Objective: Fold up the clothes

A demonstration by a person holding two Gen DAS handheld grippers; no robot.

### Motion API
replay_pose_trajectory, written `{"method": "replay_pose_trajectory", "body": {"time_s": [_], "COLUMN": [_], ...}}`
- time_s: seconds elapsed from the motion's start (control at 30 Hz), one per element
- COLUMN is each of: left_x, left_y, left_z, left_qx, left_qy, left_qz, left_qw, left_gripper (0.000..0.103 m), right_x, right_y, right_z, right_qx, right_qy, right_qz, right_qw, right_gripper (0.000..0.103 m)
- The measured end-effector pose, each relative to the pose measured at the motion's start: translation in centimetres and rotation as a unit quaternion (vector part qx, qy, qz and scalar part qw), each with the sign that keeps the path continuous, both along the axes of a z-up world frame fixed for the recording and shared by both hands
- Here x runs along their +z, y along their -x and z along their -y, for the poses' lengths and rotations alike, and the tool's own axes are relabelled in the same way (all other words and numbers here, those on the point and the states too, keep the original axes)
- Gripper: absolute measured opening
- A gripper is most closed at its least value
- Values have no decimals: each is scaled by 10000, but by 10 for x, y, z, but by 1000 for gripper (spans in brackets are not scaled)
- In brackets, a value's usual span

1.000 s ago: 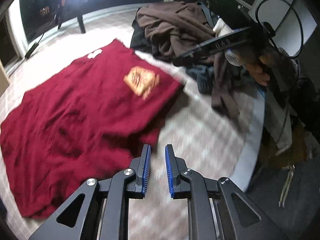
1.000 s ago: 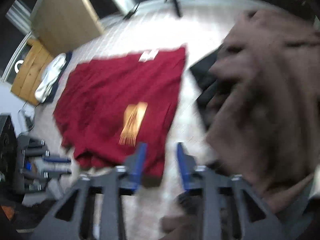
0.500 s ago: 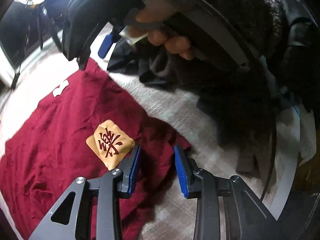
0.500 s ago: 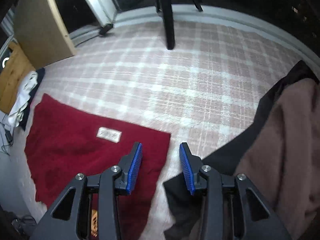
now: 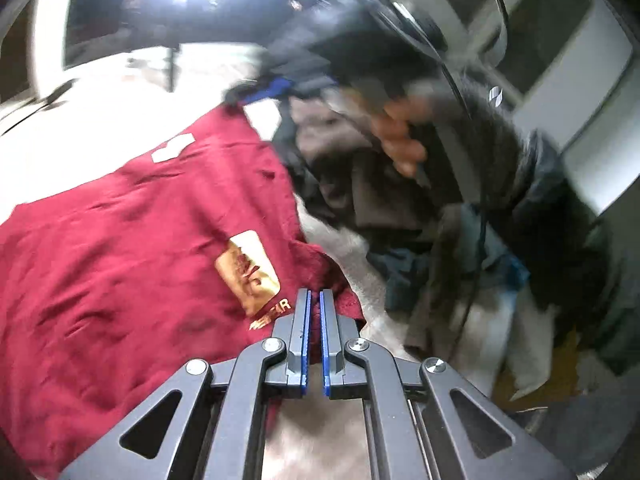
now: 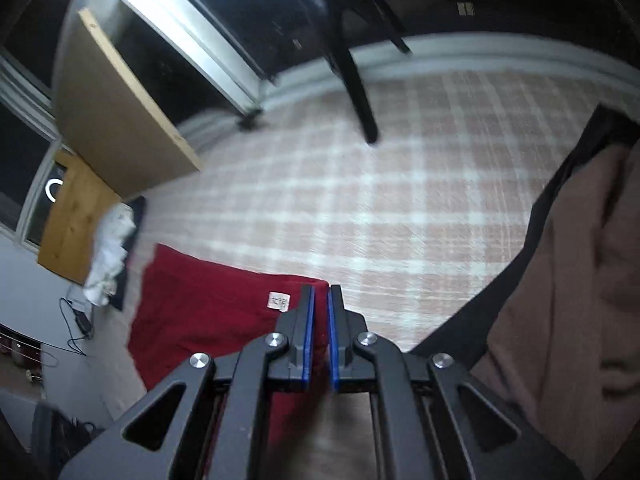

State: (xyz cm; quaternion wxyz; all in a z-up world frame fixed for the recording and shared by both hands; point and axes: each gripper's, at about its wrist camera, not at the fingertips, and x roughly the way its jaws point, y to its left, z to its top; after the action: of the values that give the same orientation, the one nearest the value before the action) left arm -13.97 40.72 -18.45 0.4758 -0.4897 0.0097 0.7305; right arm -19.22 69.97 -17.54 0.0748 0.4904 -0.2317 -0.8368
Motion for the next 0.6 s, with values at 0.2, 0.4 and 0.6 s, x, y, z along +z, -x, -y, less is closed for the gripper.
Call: {"method": "replay_pose_trajectory", "body": {"time_s": [0.2,0.4,0.6], "left_x": [25,6,-29], "left_y": [16,26,36], "left_z": [100,185,249], "left_qx": [849,1596,2036], "left_qy": [-378,-615,-703], "left_qz": [12,225,539], "left_qw": [9957,9850,9750], "left_gripper": [4,4,4], "right_x": [44,44,11], "right_y": [9,59,107], "right_z": [61,171,264], "right_qx": [214,695,1004], "right_qy": [104,-26,-386], "right_qz": [-349,-371,-10], "right_qw": [9991,9969,9942], "right_gripper": [6,6,6]}}
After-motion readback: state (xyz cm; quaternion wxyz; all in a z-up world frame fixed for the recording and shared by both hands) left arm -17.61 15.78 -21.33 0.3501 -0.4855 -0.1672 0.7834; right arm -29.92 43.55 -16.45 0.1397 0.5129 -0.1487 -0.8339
